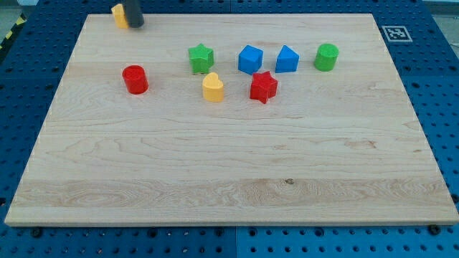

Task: Move your arm to the top left corner

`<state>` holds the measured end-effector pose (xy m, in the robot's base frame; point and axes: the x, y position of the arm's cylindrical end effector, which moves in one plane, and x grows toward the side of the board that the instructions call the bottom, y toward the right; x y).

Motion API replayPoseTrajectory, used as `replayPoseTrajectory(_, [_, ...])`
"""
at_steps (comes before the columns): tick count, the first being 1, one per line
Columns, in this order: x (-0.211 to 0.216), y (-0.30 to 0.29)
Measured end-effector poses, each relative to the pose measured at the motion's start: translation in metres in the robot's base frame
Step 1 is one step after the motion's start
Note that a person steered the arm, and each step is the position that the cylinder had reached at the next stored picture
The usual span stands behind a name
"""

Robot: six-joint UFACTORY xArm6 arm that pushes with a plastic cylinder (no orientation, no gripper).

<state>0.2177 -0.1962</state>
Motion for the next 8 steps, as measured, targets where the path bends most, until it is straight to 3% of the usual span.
replayPoseTrajectory(2, [-0.027, 0.011])
replayPoseTrajectory(4, [-0.026, 0.018])
replayPoseTrajectory(6, [0.016, 0.007])
replayPoseTrajectory(7, [0.021, -0.043])
replayPoseTrajectory(8, [-0.009, -0.101])
